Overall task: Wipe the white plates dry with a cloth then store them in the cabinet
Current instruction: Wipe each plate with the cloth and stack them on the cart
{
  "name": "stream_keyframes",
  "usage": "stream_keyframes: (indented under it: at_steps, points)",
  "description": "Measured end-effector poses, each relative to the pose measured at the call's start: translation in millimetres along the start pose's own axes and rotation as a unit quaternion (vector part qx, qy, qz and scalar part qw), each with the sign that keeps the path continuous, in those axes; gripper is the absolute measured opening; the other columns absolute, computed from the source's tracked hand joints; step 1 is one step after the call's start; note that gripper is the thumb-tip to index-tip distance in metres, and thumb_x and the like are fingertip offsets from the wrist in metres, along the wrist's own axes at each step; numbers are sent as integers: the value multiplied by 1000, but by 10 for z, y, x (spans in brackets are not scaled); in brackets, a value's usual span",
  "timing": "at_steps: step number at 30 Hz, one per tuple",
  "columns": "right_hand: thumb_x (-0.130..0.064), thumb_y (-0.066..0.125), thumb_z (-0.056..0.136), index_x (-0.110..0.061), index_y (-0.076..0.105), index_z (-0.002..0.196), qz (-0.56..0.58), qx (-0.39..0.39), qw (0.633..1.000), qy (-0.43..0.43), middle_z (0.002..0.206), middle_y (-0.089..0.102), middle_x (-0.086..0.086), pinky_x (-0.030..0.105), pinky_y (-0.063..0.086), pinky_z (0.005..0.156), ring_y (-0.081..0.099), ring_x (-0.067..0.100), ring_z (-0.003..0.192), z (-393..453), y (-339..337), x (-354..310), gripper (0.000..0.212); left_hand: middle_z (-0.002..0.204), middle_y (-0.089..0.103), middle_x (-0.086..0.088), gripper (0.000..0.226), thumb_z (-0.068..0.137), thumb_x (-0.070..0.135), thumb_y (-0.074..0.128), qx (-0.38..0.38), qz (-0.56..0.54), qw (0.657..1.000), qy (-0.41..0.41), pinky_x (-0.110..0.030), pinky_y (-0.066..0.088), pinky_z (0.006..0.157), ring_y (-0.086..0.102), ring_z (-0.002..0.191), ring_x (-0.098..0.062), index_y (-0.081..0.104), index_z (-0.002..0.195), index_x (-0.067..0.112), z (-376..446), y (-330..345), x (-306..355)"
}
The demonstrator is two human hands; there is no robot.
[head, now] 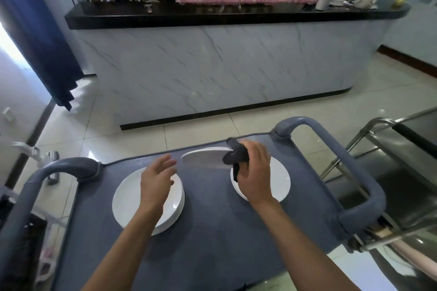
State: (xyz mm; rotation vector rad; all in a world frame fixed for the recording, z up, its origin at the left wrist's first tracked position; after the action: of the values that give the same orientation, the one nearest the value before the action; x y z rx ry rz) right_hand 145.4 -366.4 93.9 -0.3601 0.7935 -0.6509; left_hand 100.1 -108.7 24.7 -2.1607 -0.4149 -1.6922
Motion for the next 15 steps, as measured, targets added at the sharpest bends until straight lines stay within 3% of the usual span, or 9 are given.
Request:
stream_keyframes:
  at_steps: [2, 4, 8, 12, 15]
  points:
    - [0, 56, 81, -16, 51, 120, -2, -6, 1000, -1, 116, 59, 4, 45, 44, 84, 53, 29, 105, 8, 13, 51, 42, 119, 73, -8, 27, 101, 18, 54, -51, -119, 983, -134, -48, 53, 94, 72, 105, -30, 63, 126, 11, -109, 155, -165]
    - [-3, 57, 84, -18, 50, 119, 1, -14, 1000, -12, 117, 59, 5, 44, 43, 84, 52, 28, 103, -1, 35, 65, 39, 122, 72, -10, 30, 101, 30, 53, -110, -220, 945, -216, -45, 54, 83, 72, 106, -34, 61, 122, 9, -241, 378, -186]
    - [-8, 55, 88, -18, 52, 120, 12, -29, 998, -58, 119, 60, 7, 43, 42, 90, 53, 28, 106, -43, 85, 18, 34, 122, 72, -13, 44, 99, 46, 57, -120, -285, 918, -249, -39, 55, 69, 72, 105, -37, 57, 122, 8, -348, 650, -83]
    - [6, 69, 79, -19, 54, 120, 17, -36, 995, -93, 117, 62, 6, 46, 41, 92, 55, 28, 109, -131, 131, 27, 50, 119, 72, -17, 29, 100, 26, 59, -54, -305, 917, -251, -31, 57, 54, 75, 94, -36, 58, 119, 4, -371, 760, -104]
    - [11, 71, 76, -17, 58, 120, 33, -37, 992, -113, 115, 61, 5, 44, 40, 95, 53, 24, 108, -223, 104, 23, 53, 111, 70, -20, 18, 99, 9, 52, -17, -343, 904, -255, -34, 61, 54, 75, 81, -36, 54, 114, -1, -405, 789, -167]
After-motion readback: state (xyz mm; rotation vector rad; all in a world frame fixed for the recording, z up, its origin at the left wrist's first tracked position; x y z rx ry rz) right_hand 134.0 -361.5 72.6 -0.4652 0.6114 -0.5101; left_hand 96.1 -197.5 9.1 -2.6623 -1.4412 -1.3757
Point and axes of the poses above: each hand's wrist, its own z-axis towards the middle knuckle, its own y-axis out of the palm, x = y × z, the point moved 9 cm from there along z, towards the middle knuckle
